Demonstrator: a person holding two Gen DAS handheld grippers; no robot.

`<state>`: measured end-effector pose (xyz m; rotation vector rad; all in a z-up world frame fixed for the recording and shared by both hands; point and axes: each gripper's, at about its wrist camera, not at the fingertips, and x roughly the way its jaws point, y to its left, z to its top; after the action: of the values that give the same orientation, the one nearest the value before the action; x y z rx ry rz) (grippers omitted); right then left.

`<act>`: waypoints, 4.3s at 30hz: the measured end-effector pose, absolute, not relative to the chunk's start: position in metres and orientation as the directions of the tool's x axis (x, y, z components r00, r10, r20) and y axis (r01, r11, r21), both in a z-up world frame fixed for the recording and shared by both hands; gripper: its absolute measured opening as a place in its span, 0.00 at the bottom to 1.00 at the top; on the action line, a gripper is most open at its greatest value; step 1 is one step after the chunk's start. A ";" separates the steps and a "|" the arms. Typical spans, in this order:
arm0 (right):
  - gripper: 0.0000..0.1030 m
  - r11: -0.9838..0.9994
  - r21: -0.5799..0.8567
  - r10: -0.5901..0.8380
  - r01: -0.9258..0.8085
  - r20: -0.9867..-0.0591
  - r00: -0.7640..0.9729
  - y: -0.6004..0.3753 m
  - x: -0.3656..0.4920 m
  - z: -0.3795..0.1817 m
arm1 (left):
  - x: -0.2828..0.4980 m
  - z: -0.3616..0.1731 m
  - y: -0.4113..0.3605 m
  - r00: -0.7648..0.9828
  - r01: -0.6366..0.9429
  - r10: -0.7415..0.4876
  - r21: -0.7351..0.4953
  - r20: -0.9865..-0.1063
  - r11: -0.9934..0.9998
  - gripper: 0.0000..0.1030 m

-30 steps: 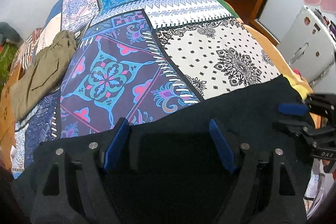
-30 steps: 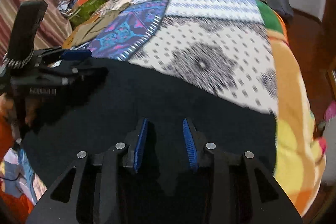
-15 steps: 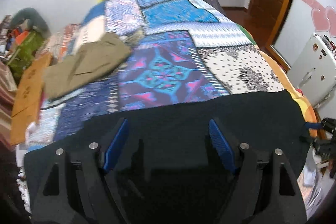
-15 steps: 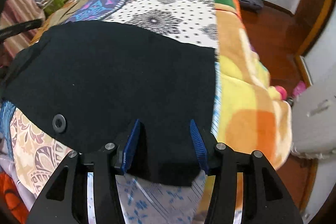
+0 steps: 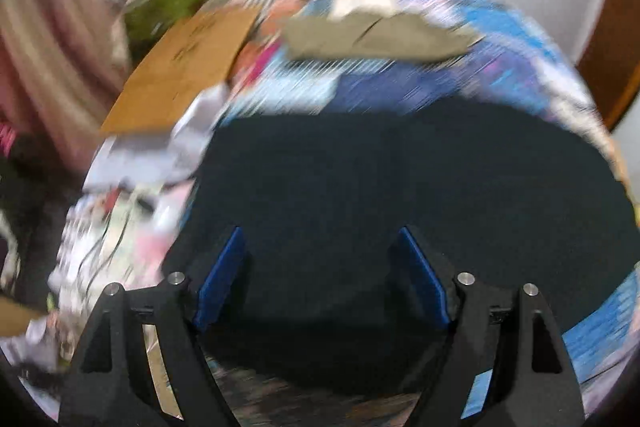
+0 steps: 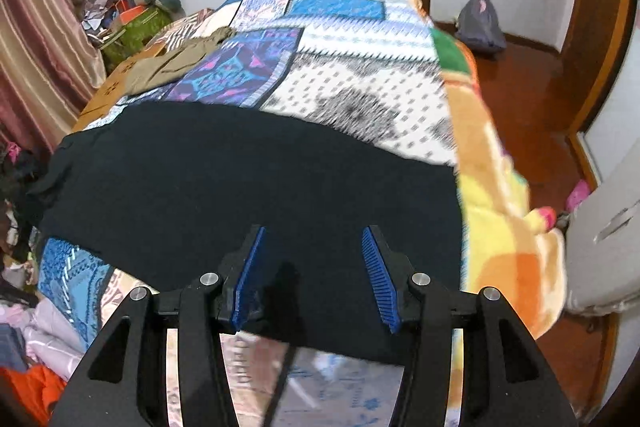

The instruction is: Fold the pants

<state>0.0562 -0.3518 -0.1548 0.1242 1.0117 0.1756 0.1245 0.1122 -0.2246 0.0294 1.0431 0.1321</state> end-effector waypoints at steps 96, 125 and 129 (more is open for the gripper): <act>0.07 0.827 0.403 0.561 -0.391 -0.551 0.618 -0.181 0.107 -0.071 | 0.111 -0.157 0.033 0.677 0.155 -0.224 -0.162 -0.701 0.975 0.67; 0.38 0.906 0.182 0.386 -0.382 -0.725 0.570 -0.207 0.140 -0.125 | 0.199 -0.188 -0.064 0.493 0.330 -0.354 -0.206 -0.795 0.921 0.30; 0.27 0.898 0.192 0.392 -0.397 -0.759 0.520 -0.212 0.147 -0.151 | 0.219 -0.216 -0.089 0.401 0.355 -0.360 -0.220 -0.842 0.909 0.21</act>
<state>0.1474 -0.2117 -0.1512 -0.0057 0.9079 0.4726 0.2193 -0.0889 -0.2160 -0.0061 1.0665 -0.4520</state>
